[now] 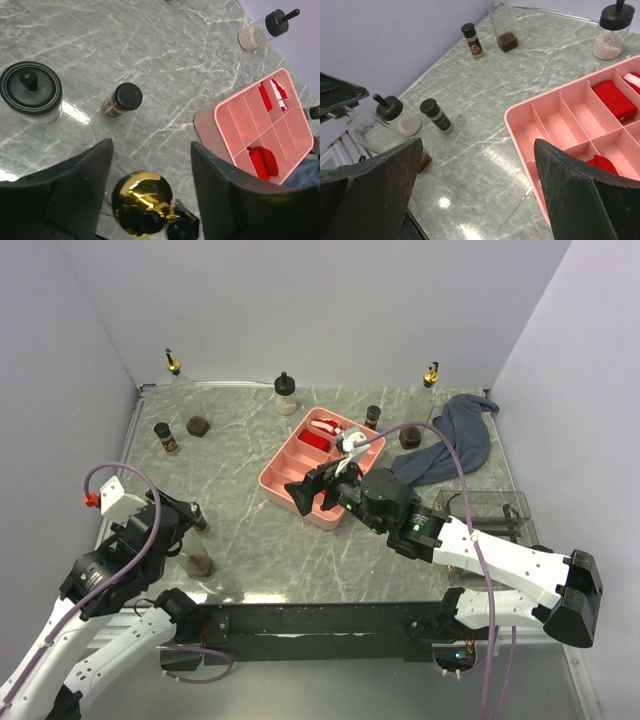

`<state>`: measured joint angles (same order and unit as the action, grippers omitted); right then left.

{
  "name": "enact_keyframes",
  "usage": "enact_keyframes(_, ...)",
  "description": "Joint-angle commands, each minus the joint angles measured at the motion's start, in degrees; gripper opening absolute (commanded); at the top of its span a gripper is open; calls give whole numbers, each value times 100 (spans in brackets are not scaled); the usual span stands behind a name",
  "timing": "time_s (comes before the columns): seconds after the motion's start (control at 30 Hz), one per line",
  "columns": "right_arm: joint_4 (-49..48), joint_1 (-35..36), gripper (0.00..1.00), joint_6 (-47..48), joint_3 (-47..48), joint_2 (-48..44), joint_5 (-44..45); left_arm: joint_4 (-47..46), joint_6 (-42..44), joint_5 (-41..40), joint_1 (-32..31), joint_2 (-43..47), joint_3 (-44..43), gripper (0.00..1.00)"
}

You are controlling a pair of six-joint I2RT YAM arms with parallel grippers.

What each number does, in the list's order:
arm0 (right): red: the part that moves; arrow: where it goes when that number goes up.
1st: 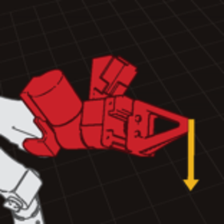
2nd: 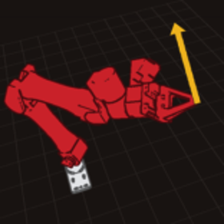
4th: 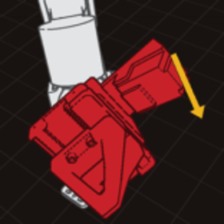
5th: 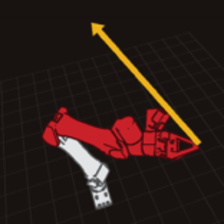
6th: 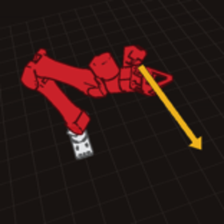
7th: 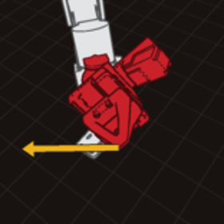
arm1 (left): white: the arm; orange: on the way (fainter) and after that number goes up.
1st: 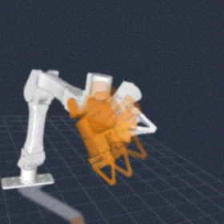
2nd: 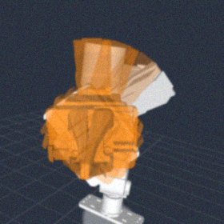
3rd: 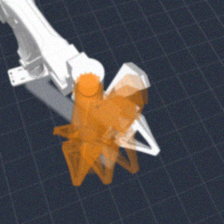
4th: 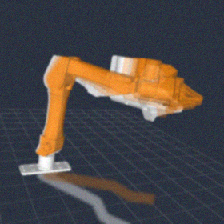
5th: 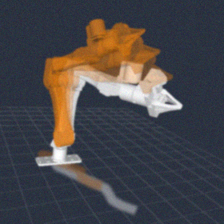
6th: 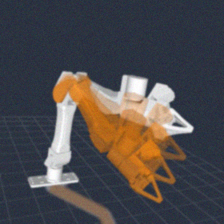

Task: Organize the condiment bottles
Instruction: Pick up the bottle from the corner of the board.

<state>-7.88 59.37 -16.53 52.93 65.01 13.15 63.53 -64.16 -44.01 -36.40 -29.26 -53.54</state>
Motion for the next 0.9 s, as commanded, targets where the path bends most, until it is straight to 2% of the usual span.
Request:
enact_keyframes(0.0, -47, 13, 100, 71, 25, -129, 179, -174, -52, 287, 19, -124, 19, 61)
enact_keyframes(0.13, 93, 13, 100, 54, 78, -156, 241, -95, 0, 568, 19, -291, -51, 45)
enact_keyframes(0.17, 111, 4, 100, 54, 86, -190, 250, -78, 35, 630, 19, -326, -86, 35)
enact_keyframes(0.23, 137, 13, 100, 45, 69, -226, 293, 10, 88, 796, 28, -432, -174, 23)
enact_keyframes(0.27, 155, 13, 100, 45, 51, -269, 320, 19, 123, 850, 28, -449, -201, 10)
enact_keyframes(0.33, 190, 4, 100, 19, 42, -314, 372, -59, 237, 1033, 28, -476, -227, 1)
enact_keyframes(0.63, 296, 4, 100, -34, -221, -498, 180, -938, 1054, 1974, 28, -405, -166, 1)
enact_keyframes(0.87, 68, -5, 100, 185, -888, -946, -417, -1448, 1380, 2668, 10, -1037, -245, 1)
